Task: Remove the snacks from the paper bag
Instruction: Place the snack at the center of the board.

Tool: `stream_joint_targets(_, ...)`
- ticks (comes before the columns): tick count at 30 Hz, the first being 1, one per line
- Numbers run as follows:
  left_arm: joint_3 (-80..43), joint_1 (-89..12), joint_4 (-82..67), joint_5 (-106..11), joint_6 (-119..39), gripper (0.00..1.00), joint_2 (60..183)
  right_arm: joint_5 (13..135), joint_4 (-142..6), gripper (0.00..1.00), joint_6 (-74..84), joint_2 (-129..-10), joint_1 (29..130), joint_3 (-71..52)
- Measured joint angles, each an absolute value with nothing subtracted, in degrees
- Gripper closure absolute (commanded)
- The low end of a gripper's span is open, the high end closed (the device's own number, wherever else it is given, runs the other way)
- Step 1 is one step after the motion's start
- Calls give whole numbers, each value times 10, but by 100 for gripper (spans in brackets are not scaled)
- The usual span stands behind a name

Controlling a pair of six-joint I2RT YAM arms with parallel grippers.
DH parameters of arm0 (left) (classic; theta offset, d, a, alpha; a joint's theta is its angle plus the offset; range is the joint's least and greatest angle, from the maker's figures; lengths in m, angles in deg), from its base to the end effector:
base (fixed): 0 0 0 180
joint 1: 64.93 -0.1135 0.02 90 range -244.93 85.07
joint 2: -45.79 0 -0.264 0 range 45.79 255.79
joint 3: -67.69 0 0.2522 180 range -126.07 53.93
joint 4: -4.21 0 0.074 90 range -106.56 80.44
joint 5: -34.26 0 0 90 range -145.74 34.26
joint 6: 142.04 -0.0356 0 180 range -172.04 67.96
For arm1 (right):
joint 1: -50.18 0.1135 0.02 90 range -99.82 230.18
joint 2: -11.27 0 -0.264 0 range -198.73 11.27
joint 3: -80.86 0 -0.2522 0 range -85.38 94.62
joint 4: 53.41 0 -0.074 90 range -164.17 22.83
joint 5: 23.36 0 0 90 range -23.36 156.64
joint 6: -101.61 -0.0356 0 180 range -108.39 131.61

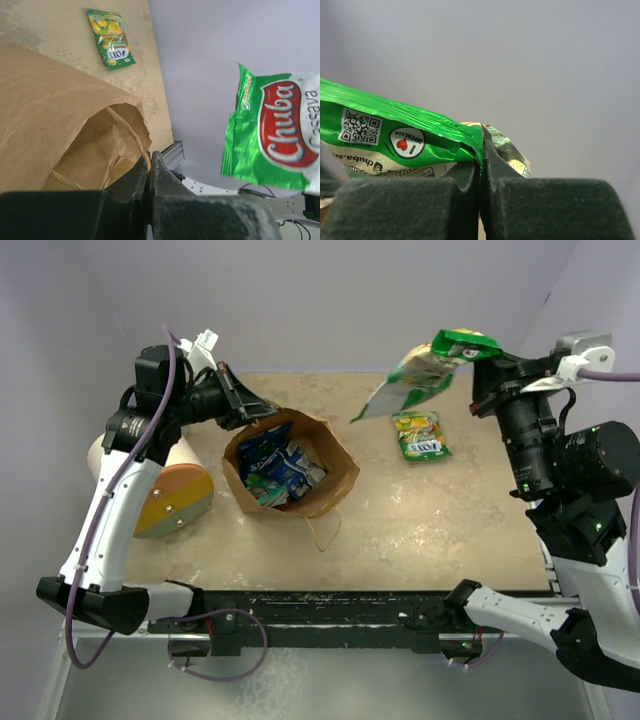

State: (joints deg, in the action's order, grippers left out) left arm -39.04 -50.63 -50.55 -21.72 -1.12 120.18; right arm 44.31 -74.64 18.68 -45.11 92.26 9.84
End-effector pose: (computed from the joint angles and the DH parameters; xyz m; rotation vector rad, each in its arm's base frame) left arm 0.2448 -0.0830 0.4632 -0.2506 2.1206 -1.2935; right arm 0.0969 0.0692 0.5894 -0.0976 1.0702 0.3523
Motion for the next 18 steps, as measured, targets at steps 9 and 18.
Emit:
stream_joint_targets(9, -390, -506, -522, -217, -23, 100, 1193, 128, -851, 100, 154, -438, 921, -12)
stream_joint_targets(18, -390, -506, -533, -217, -34, 100, 1190, 265, -1029, 100, -41, -526, 778, -92)
